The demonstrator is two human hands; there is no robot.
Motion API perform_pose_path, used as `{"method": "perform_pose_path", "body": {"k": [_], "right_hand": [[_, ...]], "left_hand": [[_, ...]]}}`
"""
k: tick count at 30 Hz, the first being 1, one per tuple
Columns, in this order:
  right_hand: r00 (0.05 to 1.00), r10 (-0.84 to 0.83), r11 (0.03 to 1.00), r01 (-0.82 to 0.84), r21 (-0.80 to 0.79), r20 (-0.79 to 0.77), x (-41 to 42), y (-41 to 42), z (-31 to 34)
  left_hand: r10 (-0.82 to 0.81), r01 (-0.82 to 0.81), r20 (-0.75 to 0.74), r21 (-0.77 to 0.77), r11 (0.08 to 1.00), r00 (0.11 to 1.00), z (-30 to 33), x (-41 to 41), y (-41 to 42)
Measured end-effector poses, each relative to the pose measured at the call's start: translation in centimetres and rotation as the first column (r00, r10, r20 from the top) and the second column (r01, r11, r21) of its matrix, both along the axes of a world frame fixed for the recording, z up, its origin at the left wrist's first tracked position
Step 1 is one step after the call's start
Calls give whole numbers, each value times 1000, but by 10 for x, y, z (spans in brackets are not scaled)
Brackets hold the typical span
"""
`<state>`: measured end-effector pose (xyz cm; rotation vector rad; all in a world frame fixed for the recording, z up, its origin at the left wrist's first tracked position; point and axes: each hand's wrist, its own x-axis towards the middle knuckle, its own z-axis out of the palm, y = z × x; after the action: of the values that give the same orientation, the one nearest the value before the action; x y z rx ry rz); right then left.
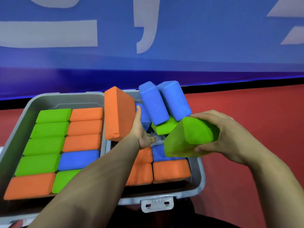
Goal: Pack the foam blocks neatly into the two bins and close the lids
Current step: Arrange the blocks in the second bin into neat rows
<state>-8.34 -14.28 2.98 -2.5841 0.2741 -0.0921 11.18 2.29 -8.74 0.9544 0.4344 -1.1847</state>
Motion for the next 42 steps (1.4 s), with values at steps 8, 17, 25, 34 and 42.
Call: {"method": "perform_pose_path", "body": {"k": [8,17,25,34,42], "right_hand": [[997,59,996,-62,58,55,1,5,-7],[999,53,998,-53,44,6,-1,3,-23],[997,20,999,-22,36,74,6,7,-41],[996,2,997,5,-71,93,10,29,-54],[998,-22,994,15,-107,-66,7,22,-26]], "left_hand": [[35,-35,-54,11,999,998,-2,16,-19],[124,-117,-148,55,992,981,-37,16,-32],[-4,19,-95,156,987,995,-23,25,-23],[-182,174,11,252,952,983,-30,29,-17],[37,-97,361,150,984,932,-17,8,-15]]}}
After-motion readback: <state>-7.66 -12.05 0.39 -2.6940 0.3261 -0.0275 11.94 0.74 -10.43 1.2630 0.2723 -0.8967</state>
